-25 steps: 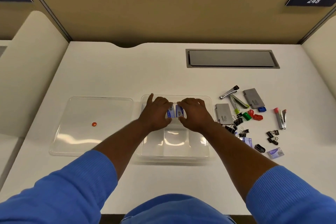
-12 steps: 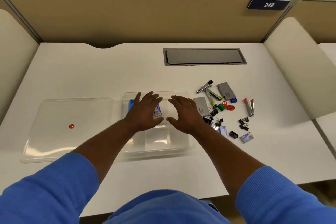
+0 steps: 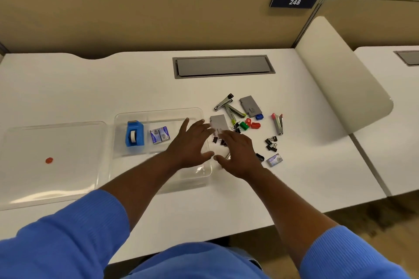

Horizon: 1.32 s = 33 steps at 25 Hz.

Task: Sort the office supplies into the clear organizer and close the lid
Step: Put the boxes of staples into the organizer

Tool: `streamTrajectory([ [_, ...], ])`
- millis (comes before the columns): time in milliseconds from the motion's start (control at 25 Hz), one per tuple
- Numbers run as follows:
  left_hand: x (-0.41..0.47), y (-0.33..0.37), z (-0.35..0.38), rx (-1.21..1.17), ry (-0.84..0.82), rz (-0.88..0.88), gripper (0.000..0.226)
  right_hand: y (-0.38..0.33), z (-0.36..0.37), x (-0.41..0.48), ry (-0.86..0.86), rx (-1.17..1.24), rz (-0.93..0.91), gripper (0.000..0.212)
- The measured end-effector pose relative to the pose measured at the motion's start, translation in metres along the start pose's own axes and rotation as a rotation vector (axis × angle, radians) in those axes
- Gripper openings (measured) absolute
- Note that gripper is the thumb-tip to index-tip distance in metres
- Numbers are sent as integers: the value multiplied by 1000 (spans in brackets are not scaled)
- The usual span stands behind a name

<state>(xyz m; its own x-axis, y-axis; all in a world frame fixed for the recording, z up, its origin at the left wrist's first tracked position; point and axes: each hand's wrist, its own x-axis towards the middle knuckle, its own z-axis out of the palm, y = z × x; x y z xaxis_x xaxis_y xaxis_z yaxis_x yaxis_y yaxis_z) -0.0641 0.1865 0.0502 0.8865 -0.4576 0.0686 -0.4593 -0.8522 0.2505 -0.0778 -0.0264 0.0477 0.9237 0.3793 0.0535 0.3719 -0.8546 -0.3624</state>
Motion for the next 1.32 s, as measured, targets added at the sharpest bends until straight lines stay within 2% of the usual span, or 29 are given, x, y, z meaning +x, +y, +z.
streamTrajectory([
  [120,17,33,20,-16,-4,29,72,39,-3,-12,42,70,55,69],
  [280,42,72,43,-54,-63,18,69,88,0,-34,16,101,127,68],
  [440,60,97,63,-30,-144,18,72,129,0,-57,8,67,169,67],
  [600,73,116,79,9,-177,5,75,159,-7,-78,58,-7,293,67],
  [960,86,125,89,179,-193,-51,83,176,-12,-85,24,-10,316,56],
  [1120,83,122,85,85,-180,-88,65,169,-17,-82,54,1,286,54],
  [1320,78,122,74,-6,-117,-76,65,157,-25,-72,53,7,207,54],
])
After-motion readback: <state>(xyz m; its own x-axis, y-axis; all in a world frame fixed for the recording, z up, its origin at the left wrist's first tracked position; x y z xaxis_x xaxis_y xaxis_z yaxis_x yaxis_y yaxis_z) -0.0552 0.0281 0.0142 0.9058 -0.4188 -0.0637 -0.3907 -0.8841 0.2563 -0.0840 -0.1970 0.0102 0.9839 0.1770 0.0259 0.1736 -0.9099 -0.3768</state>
